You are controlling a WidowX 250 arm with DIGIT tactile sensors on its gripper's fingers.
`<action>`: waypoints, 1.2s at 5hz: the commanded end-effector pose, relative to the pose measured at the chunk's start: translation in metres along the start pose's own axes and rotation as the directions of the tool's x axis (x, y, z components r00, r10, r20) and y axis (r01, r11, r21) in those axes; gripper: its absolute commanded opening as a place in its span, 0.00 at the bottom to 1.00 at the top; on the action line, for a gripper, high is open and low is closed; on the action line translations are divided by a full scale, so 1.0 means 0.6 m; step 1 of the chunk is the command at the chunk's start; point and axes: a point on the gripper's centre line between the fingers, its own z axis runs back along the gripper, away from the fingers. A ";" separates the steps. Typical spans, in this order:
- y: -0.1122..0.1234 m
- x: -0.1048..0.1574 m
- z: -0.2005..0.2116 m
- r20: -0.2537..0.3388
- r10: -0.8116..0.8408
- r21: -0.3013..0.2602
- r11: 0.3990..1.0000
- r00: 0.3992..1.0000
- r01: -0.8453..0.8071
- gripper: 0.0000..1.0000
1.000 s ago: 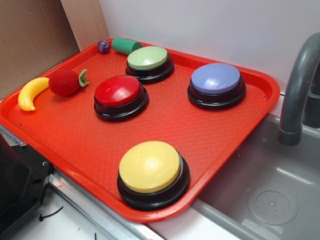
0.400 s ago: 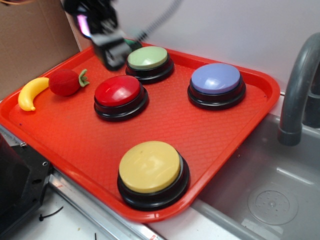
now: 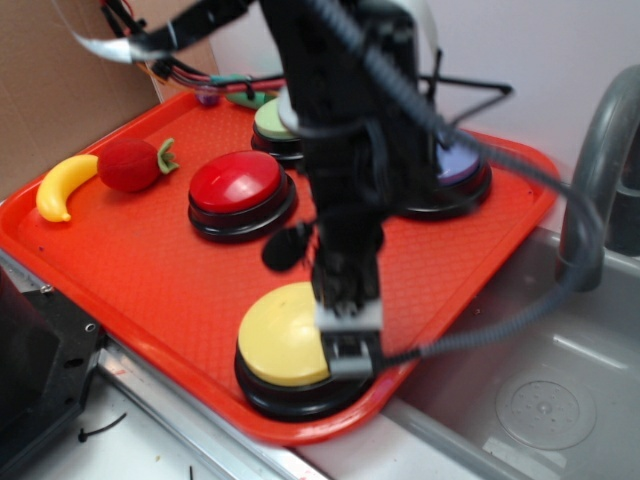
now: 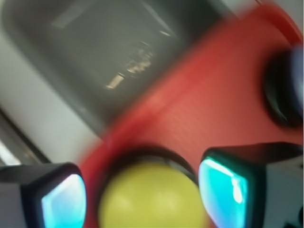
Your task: Push the yellow button.
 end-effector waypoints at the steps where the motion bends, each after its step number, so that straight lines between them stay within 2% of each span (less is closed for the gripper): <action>1: -0.055 -0.025 -0.004 0.002 0.004 -0.050 0.999 1.000 -0.004 1.00; 2: -0.018 -0.048 0.011 0.010 0.115 -0.019 0.993 0.993 -0.115 1.00; 3: -0.002 -0.065 0.022 -0.010 0.190 -0.020 0.981 0.982 -0.190 1.00; 4: 0.004 -0.068 0.013 -0.036 0.194 -0.034 0.980 0.980 -0.195 1.00; 5: 0.000 -0.076 -0.022 -0.072 0.180 -0.078 0.980 0.981 -0.186 1.00; 6: 0.000 -0.080 -0.043 -0.083 0.182 -0.100 0.977 0.980 -0.190 1.00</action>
